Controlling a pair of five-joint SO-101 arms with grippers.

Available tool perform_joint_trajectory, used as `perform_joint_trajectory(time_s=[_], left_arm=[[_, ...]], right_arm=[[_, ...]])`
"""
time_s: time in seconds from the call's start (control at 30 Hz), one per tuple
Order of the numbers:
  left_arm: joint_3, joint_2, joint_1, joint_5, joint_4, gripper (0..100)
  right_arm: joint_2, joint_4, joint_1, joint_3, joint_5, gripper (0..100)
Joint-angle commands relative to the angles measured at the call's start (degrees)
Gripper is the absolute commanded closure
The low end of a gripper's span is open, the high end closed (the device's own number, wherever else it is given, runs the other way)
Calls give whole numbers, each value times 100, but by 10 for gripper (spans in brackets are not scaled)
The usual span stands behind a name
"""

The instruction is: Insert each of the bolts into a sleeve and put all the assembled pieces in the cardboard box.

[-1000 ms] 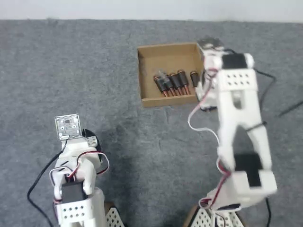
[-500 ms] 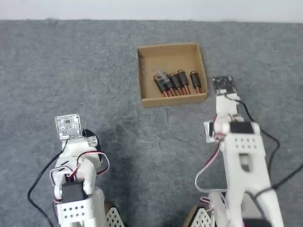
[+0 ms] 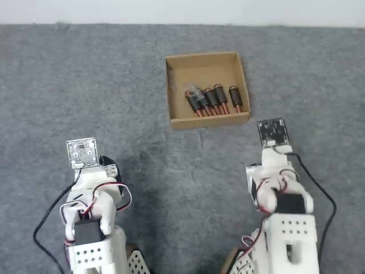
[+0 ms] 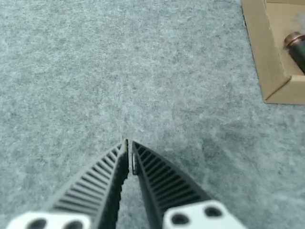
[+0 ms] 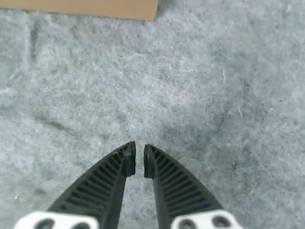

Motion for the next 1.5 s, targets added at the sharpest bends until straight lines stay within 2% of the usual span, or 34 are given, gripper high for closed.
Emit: perform_joint_trajectory(time_s=[0.0,0.13,0.33,0.43,0.6,0.97,1.2,1.47], left_arm=[[-57,-88,-35,-44,-123,989],[-57,-88,0,-44,-158,989],[-57,-97,0,-35,-123,989],[-57,-88,18,-35,167,988],[-57,-88,123,-35,501,988],[-57,-88,132,-35,756,989],[-57,-105,88,-9,1292,989],[-57,-97,-123,-9,1275,989]], right_arm=[[-813,48,40,316,70,992],[-1499,66,4,826,105,992],[-2343,84,-453,1899,-18,992],[-2756,576,-470,1829,-422,992],[-3433,1341,-435,1829,-448,992],[-3442,1886,-673,1820,-457,992],[-3433,2044,-708,1820,-448,992],[-3424,2044,-708,1820,-448,992]])
